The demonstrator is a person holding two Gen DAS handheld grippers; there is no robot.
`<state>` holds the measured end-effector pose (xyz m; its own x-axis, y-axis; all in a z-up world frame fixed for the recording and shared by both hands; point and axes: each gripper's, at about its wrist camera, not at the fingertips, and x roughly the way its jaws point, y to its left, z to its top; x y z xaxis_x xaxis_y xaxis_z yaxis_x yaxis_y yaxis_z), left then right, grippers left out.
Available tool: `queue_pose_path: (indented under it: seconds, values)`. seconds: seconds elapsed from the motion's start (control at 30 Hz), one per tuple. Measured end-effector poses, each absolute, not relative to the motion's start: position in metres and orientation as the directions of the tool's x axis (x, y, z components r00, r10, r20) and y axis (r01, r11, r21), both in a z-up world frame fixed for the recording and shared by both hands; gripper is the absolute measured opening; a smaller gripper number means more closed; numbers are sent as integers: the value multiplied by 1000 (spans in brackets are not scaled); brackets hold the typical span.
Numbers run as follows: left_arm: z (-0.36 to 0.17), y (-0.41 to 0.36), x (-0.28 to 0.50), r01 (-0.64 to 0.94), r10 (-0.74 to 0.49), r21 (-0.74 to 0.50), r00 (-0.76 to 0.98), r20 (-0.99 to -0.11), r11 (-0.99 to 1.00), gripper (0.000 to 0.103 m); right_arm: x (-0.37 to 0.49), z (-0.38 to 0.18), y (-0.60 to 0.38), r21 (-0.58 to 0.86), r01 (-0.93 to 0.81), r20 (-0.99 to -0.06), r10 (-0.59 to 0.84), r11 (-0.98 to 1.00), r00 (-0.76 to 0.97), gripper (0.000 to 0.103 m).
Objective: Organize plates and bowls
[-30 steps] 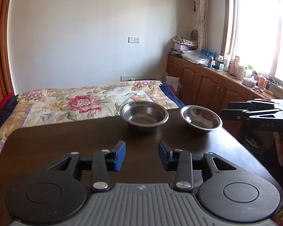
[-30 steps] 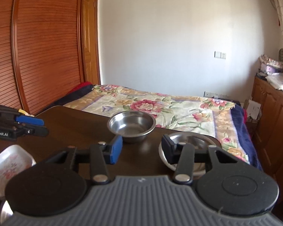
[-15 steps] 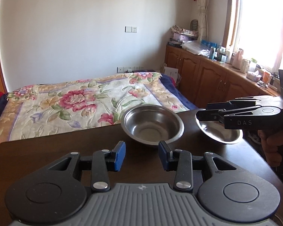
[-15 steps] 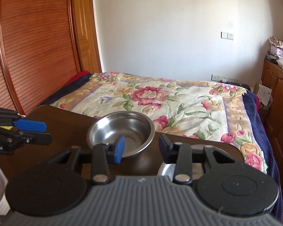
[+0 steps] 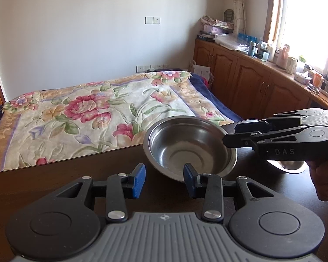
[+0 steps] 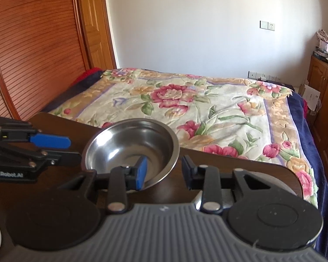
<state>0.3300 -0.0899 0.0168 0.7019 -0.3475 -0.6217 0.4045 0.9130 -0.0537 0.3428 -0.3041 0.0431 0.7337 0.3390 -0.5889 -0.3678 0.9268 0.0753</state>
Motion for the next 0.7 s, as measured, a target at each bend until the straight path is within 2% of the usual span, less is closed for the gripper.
queue_pose_path:
  seconds: [0.7]
  values:
    - [9, -97, 341, 414, -374, -92, 675, -636, 905, 42, 355, 31, -294, 118, -372, -647, 356, 921, 674, 37]
